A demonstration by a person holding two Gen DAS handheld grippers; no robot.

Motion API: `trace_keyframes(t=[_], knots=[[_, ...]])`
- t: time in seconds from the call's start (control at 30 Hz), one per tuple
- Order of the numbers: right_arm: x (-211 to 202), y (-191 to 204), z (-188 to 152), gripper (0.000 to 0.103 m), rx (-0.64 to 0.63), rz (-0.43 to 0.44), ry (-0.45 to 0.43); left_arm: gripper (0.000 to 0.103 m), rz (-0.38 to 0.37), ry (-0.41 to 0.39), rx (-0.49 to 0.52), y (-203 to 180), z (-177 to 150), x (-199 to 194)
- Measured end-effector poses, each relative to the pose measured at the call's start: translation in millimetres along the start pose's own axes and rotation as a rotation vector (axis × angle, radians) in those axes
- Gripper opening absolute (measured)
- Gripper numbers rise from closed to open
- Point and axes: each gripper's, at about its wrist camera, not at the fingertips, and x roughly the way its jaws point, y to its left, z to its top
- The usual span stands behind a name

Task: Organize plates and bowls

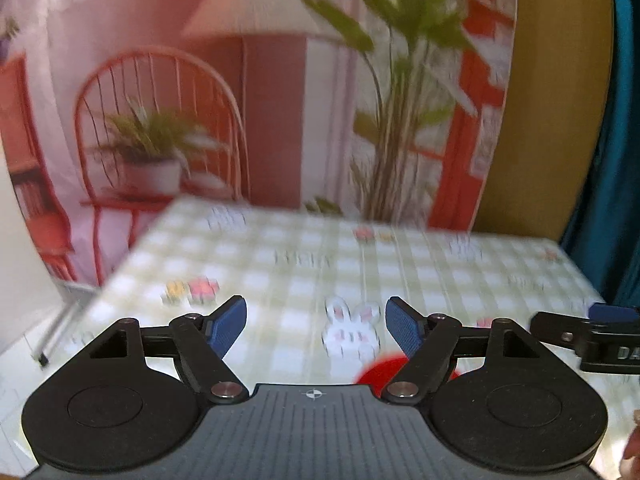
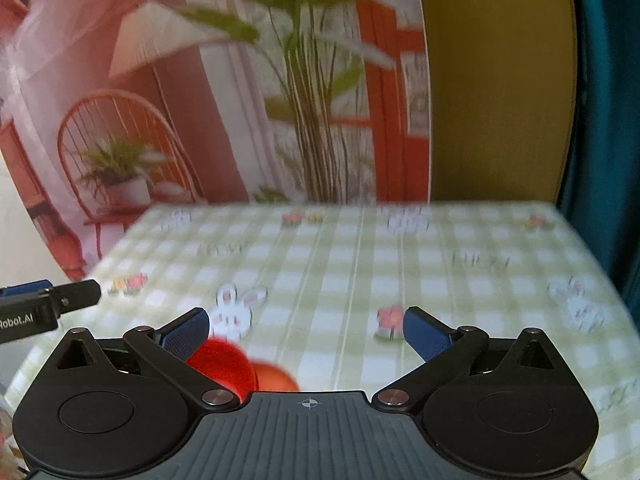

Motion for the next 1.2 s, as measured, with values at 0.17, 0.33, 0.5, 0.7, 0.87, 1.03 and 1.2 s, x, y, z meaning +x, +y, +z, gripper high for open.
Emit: trace_keyframes(t=[0.17,0.33,0.5,0.7,0.87,1.03,1.2], knots=[[-34.6,1.2,39.4,0.103,-0.011,0.005,-0.111,0.083,0.008,-0.127,0.009,-0.6,35.4,-32.8],[-66.3,5.8,68.8,0.103,-0.032,0.008,-0.196,0.083,0.088,-0.216,0.070,-17.4,62.2,-59.2],[-87.7,12.2,83.5,0.103,-0.058,0.016,-0.245,0.083,0.079,-0.310,0.103,-28.1,77.0,-88.7],[-98.5,18.9,86.6,0.103,-0.066,0.019,-0.268,0.084,0.057,-0.372,0.087,-33.9,84.7,-109.6],[-102.3,21.3,85.8,0.103,-0.063,0.017,-0.270,0.084,0.062,-0.383,0.072,-33.4,84.6,-116.0],[-108.4,21.2,84.4,0.103,-0.058,0.008,-0.283,0.086,0.070,-0.385,0.072,-33.3,87.3,-118.6],[-112.3,18.9,82.4,0.103,-0.053,-0.001,-0.294,0.087,0.069,-0.386,0.080,-35.6,85.2,-121.4]])
